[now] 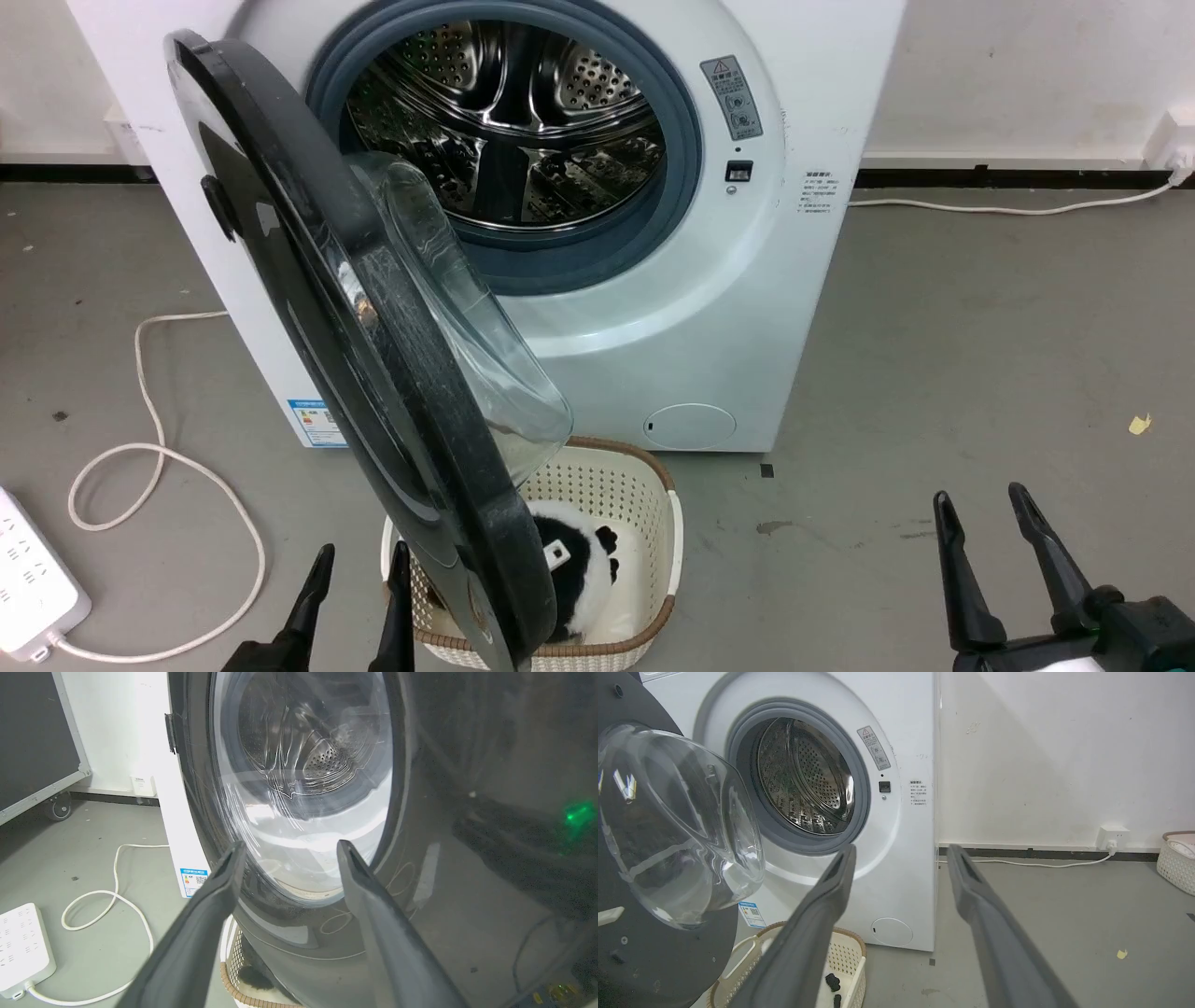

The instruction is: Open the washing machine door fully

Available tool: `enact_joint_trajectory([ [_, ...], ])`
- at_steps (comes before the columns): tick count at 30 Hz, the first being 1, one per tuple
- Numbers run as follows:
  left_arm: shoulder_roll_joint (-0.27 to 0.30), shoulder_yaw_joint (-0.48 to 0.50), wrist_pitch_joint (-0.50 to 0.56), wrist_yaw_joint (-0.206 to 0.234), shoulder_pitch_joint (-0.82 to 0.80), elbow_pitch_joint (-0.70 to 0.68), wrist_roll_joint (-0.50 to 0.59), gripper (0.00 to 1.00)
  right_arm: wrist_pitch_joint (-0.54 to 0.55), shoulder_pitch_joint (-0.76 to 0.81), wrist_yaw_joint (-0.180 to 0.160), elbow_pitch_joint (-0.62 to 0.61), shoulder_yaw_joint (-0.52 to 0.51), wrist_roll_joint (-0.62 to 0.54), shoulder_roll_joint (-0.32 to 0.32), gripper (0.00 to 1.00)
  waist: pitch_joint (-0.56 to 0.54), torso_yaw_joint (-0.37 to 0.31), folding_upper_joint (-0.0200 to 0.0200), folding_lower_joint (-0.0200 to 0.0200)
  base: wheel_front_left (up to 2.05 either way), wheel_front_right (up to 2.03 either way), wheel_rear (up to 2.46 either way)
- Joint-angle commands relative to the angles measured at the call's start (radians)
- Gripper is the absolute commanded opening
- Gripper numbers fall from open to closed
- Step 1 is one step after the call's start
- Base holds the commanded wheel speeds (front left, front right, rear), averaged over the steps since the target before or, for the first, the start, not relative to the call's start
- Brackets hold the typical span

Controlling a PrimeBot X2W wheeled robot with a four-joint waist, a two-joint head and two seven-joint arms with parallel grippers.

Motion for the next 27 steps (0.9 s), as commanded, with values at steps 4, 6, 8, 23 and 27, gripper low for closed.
enact_joint_trajectory([
  [4, 0.001, -0.002, -0.005, 0.002, 0.006, 0.0, 0.01, 1.0, -0.004, 0.015, 0.001, -0.001, 0.0, 0.021, 0.005, 1.0, 0.002, 0.001, 0.0, 0.0, 0.0, 0.0, 0.0],
  [6, 0.001, -0.004, -0.005, 0.0, 0.003, -0.002, 0.013, 1.0, -0.004, 0.014, 0.001, 0.002, 0.002, 0.035, 0.005, 1.0, 0.003, 0.002, 0.0, 0.0, 0.0, 0.0, 0.0],
  [8, 0.001, -0.004, -0.005, -0.004, 0.0, -0.003, 0.016, 1.0, -0.004, 0.013, 0.001, 0.006, -0.001, 0.043, 0.005, 1.0, 0.004, 0.003, 0.0, 0.0, 0.0, 0.0, 0.0],
  [23, 0.001, 0.088, -0.005, 0.057, -0.046, -0.216, -0.071, 0.0, -0.004, 0.002, 0.001, 0.004, 0.005, 0.043, 0.005, 1.0, 0.003, 0.012, 0.0, 0.0, 0.0, 0.0, 0.0],
  [27, 0.001, 0.141, -0.005, 0.071, -0.084, -0.346, -0.097, 0.0, -0.004, -0.007, 0.001, 0.009, 0.003, 0.034, 0.005, 1.0, -0.001, 0.013, 0.0, 0.0, 0.0, 0.0, 0.0],
])
